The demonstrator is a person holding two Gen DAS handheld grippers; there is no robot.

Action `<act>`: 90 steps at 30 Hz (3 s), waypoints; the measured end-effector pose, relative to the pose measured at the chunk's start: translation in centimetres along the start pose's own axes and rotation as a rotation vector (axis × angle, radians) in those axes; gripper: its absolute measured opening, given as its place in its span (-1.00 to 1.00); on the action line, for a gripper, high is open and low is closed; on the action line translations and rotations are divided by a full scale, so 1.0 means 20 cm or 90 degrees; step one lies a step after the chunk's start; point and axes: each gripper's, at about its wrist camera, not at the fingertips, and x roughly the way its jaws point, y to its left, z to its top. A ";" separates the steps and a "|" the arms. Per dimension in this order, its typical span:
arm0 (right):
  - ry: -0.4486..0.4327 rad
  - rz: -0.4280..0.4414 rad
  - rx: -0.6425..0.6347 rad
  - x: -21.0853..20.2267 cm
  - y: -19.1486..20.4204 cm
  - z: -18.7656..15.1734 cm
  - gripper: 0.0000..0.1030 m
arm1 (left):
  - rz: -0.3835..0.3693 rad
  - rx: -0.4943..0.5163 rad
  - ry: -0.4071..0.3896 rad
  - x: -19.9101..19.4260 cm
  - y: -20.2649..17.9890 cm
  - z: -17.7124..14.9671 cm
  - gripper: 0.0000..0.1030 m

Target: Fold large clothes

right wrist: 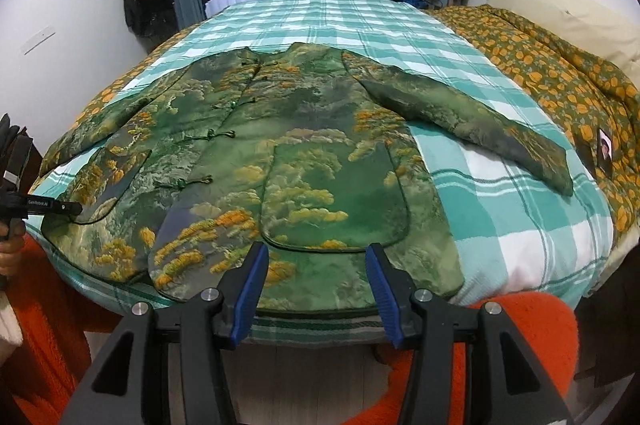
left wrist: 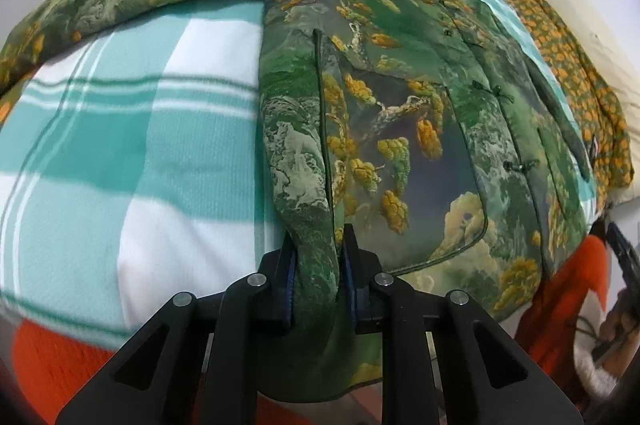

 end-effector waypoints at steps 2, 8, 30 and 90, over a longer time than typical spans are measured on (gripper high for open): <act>-0.004 -0.001 -0.014 0.00 0.03 0.00 0.00 | 0.000 -0.008 -0.004 0.01 0.01 0.00 -0.64; -0.003 0.003 -0.044 0.01 0.08 0.02 0.00 | 0.071 0.019 -0.049 -0.04 -0.03 0.03 0.00; -0.064 -0.028 -0.108 -0.04 0.19 0.02 0.52 | 0.169 0.141 -0.301 -0.51 -0.57 0.00 0.99; -0.040 0.008 -0.126 0.02 0.24 0.00 0.52 | 0.135 0.202 -0.243 -0.42 -0.74 -0.05 0.99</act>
